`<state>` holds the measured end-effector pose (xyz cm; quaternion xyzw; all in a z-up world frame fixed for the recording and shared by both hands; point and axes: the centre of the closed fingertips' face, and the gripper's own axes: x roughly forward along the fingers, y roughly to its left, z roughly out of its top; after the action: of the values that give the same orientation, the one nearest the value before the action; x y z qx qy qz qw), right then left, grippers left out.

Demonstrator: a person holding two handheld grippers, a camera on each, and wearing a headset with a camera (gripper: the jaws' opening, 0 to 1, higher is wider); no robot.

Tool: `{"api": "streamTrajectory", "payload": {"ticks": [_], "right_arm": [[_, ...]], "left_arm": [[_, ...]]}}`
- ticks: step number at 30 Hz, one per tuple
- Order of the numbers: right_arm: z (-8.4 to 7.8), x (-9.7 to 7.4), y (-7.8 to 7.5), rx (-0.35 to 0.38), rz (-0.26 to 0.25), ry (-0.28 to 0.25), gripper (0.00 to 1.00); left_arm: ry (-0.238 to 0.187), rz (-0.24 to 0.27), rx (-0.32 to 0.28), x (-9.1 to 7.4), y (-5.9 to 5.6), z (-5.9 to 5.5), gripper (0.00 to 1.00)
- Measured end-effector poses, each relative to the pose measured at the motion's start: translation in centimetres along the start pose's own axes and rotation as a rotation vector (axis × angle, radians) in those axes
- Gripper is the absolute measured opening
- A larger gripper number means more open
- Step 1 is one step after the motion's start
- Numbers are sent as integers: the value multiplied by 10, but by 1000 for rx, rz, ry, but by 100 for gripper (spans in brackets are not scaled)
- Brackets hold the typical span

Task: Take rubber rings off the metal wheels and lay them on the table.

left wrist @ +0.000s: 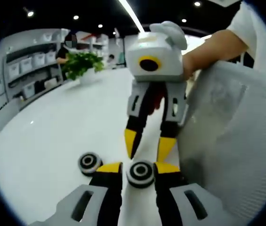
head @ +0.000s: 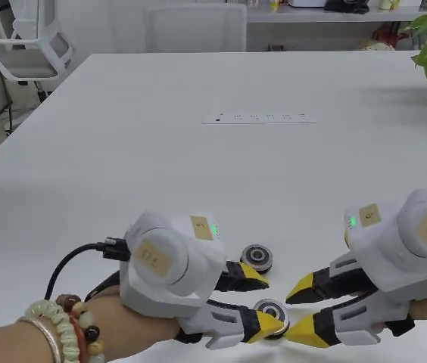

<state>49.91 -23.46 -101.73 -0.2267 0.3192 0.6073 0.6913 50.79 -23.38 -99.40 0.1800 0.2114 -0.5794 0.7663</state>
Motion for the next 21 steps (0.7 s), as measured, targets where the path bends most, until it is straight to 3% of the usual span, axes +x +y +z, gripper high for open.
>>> {"api": "streamTrajectory", "payload": {"ticks": [5,7,9,11,12,15,21], "right_arm": [[-3,4,3,-8,8,17,23],[-3,5,3,-11,9,19,23],[-2,5,3,-7,9,15,23],[-2,6,2,4,7,12,23],[-2,6,1,7,5,11,23],[0,6,0,22,2,-1,22],[-1,6,2,23,14,1,19]], "left_arm": [[36,-18,16,2,-4,-8,20],[23,-18,14,3,-3,-6,19],[24,-11,-4,3,-1,-7,19],[21,-20,-87,4,-2,-9,17],[22,-17,-47,4,2,-8,16],[19,-22,-27,2,-2,-10,14],[13,-22,-35,3,-1,-9,14]]}}
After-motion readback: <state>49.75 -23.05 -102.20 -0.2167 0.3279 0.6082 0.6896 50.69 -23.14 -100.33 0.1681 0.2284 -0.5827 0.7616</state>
